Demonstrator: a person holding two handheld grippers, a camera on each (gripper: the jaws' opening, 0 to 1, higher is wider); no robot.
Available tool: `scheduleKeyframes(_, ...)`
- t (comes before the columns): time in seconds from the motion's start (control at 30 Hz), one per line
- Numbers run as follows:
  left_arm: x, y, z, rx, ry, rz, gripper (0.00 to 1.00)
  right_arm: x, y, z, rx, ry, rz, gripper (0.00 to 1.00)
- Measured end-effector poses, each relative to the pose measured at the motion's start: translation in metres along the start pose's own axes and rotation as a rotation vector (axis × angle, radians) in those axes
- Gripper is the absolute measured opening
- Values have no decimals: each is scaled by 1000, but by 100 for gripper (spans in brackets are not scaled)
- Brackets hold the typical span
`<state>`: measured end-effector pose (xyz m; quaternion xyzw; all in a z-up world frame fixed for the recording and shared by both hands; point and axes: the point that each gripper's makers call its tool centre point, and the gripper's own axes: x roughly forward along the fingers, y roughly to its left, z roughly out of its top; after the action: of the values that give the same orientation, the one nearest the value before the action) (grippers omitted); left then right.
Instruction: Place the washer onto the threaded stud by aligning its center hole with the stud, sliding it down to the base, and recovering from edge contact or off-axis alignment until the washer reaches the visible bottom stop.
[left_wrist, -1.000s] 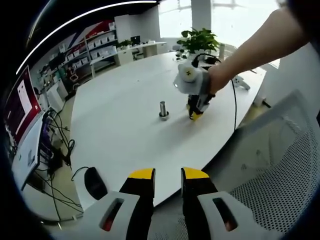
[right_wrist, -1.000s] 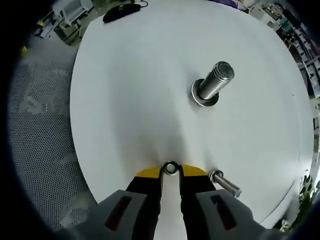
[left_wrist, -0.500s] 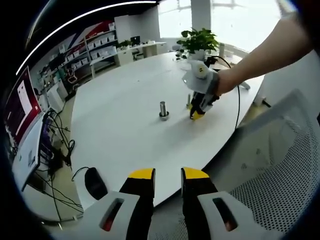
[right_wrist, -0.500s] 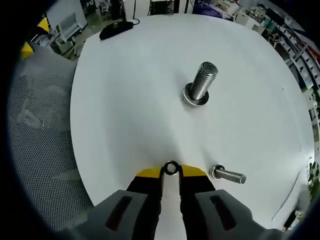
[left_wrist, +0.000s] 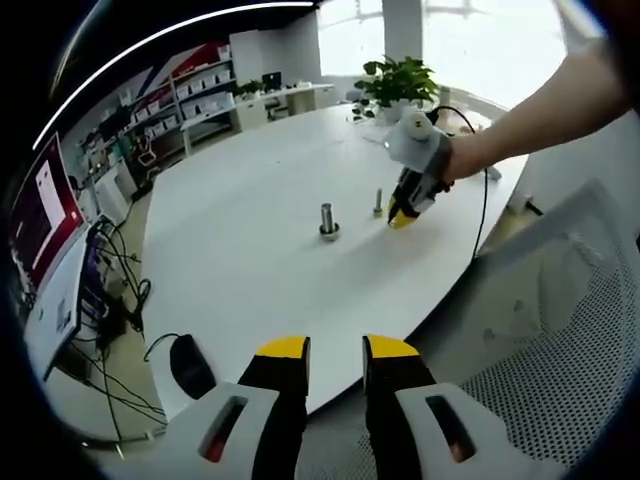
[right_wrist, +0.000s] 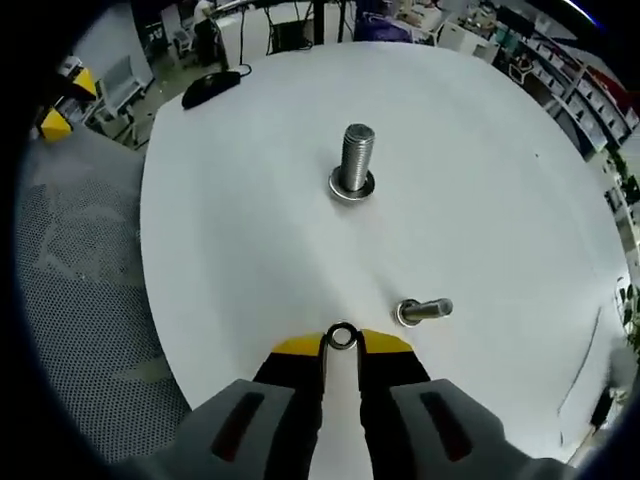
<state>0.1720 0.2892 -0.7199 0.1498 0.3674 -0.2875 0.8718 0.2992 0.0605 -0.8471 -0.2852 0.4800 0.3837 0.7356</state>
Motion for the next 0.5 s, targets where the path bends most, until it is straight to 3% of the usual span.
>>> scheduleKeyframes(0.5,1,-2,-1,-1,11,-11,19,-34,-31,13,95,-104,-51,14)
